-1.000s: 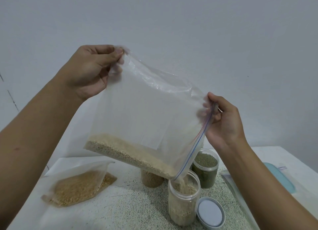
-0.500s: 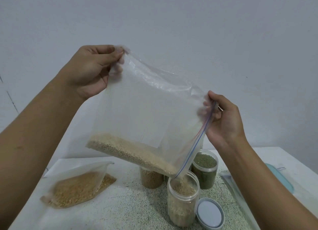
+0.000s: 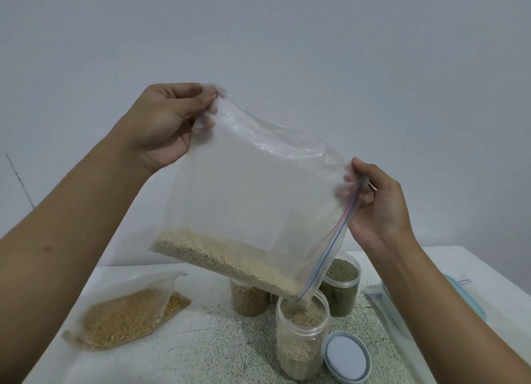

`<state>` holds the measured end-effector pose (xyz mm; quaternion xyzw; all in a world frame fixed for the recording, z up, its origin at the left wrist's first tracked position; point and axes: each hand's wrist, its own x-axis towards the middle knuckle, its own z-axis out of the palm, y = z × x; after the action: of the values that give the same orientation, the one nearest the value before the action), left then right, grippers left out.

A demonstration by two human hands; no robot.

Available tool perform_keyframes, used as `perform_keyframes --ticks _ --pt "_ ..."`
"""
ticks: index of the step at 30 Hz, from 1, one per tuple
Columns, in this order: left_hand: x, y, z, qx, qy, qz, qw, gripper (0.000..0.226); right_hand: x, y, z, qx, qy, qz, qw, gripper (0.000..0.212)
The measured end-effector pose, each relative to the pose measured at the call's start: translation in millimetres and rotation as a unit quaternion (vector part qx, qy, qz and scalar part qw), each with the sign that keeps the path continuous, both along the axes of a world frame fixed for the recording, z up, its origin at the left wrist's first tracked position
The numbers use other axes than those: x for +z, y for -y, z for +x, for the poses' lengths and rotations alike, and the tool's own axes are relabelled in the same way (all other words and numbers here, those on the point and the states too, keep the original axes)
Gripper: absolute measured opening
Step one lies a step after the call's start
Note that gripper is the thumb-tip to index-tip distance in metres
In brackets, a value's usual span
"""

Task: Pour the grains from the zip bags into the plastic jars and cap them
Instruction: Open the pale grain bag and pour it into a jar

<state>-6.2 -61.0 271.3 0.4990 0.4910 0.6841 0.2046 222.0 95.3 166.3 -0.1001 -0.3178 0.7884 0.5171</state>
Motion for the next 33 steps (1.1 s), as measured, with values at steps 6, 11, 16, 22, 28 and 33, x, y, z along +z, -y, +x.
perform_keyframes --ticks 6,11,16,22,28,33 --pt "-0.8 -3.6 4.8 -0.006 0.008 0.004 1.000 0.016 -0.9 0.4 7.1 0.008 -0.003 -0.008 1.000 0.026" --pt "1.5 -2.8 4.5 -0.005 -0.009 -0.001 1.000 0.019 -0.7 3.8 8.8 0.013 -0.001 -0.014 1.000 0.031" --pt "4.6 0.3 2.9 0.002 -0.010 0.003 1.000 0.020 0.8 7.9 6.3 0.014 -0.010 -0.010 1.000 0.022" --pt "4.7 2.8 -0.5 0.010 -0.015 0.004 1.000 0.018 -0.8 8.3 1.7 0.016 -0.006 -0.009 1.000 0.023" --pt "4.6 1.5 -3.8 0.018 -0.022 0.002 1.000 0.016 -2.2 6.6 -1.8 0.006 -0.001 -0.006 1.000 0.020" --pt "3.8 -1.5 -4.5 0.014 -0.024 -0.003 1.000 0.015 -2.9 3.0 -3.0 -0.006 0.001 0.005 1.000 0.021"
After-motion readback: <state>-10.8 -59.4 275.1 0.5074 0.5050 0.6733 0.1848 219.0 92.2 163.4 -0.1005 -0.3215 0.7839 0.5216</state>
